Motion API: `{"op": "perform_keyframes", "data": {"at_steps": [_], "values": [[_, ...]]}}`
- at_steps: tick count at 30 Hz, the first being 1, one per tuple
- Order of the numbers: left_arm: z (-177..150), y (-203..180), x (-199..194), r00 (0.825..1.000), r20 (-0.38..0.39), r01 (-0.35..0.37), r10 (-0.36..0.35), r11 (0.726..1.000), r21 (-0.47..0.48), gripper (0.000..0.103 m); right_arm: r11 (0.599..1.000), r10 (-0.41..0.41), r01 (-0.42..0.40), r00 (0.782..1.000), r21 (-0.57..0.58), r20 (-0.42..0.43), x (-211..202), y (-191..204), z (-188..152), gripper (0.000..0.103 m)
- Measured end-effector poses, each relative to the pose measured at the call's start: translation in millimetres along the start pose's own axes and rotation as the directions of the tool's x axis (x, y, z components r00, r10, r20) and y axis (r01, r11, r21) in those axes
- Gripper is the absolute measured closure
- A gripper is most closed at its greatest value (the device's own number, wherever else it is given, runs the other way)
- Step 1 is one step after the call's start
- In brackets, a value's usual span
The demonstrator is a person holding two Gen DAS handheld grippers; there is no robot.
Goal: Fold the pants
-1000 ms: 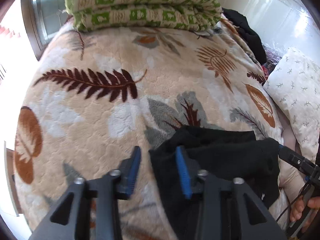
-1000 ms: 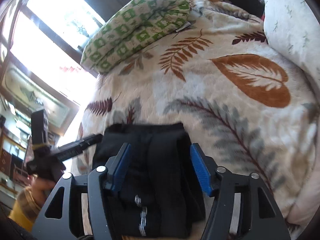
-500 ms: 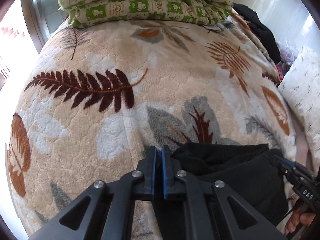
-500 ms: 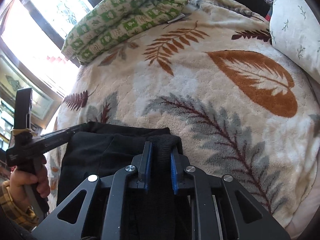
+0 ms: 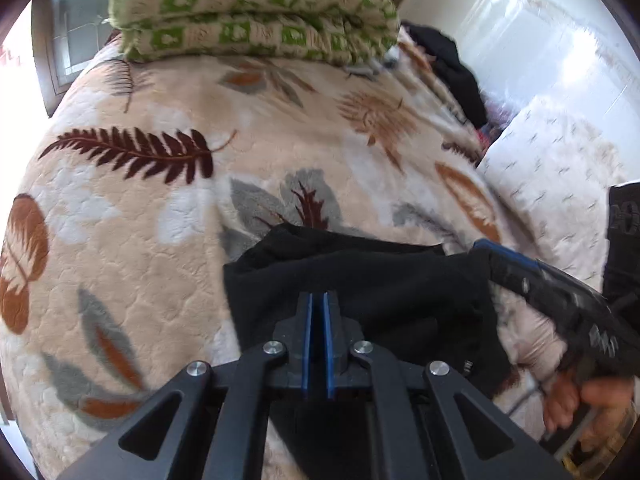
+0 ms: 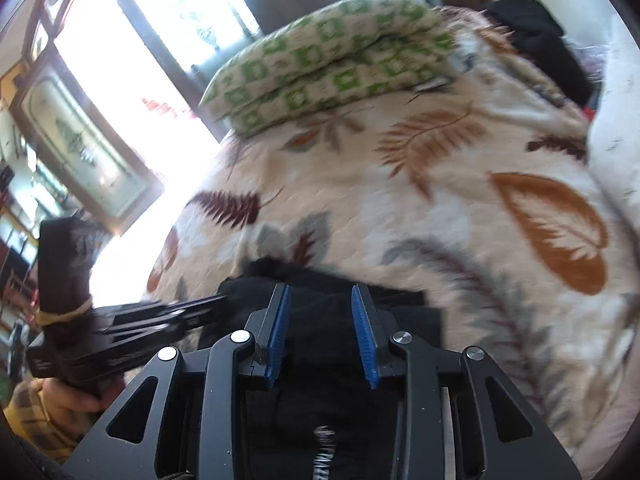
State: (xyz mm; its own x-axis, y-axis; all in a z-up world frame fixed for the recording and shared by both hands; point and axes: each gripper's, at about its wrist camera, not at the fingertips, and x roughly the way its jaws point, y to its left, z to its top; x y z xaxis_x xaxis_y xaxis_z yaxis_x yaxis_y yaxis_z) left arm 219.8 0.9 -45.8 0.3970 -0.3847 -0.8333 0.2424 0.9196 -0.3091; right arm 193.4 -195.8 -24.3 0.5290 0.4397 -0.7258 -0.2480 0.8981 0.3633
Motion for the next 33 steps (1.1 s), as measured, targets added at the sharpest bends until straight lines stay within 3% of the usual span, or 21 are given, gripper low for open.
{"op": "perform_keyframes", "data": {"at_steps": [4, 10, 15, 19, 23, 27, 30, 33], "values": [[15, 2, 29, 0.998, -0.043, -0.041, 0.041, 0.999, 0.0, 0.096, 0.997, -0.075, 0.073, 0.994, -0.023, -0.08, 29, -5, -14, 0.078], [28, -3, 51, 0.994, -0.06, -0.085, 0.086, 0.996, 0.013, 0.096, 0.999, -0.02, 0.021, 0.998, 0.033, -0.054, 28, -18, -17, 0.076], [23, 6, 20, 1.0, 0.015, -0.01, 0.011, 0.998, -0.06, 0.096, 1.0, -0.021, 0.021, 1.0, 0.0, -0.001, -2, -4, -24, 0.067], [-3, 3, -19, 0.997, 0.077, 0.022, -0.017, 0.998, -0.055, 0.096, 0.999, -0.028, 0.028, 1.0, -0.014, 0.006, -19, 7, -42, 0.066], [-49, -19, -30, 0.999, 0.045, -0.007, 0.007, 1.0, 0.004, 0.088, 0.998, -0.057, 0.057, 0.998, 0.033, -0.006, -29, 6, -66, 0.066], [-81, -36, -34, 0.996, 0.083, -0.047, 0.045, 0.999, 0.025, 0.069, 0.996, -0.08, 0.081, 0.997, 0.046, -0.021, -35, 7, -84, 0.066], [-83, -44, -26, 0.992, 0.066, -0.11, 0.105, 0.991, 0.075, 0.067, 0.993, -0.121, 0.119, 0.989, -0.025, -0.091, -19, 10, -96, 0.065], [-85, -52, -25, 0.986, 0.072, -0.155, 0.148, 0.981, 0.114, 0.067, 0.985, -0.142, 0.134, 0.987, -0.112, -0.071, -19, 17, -101, 0.064]]}}
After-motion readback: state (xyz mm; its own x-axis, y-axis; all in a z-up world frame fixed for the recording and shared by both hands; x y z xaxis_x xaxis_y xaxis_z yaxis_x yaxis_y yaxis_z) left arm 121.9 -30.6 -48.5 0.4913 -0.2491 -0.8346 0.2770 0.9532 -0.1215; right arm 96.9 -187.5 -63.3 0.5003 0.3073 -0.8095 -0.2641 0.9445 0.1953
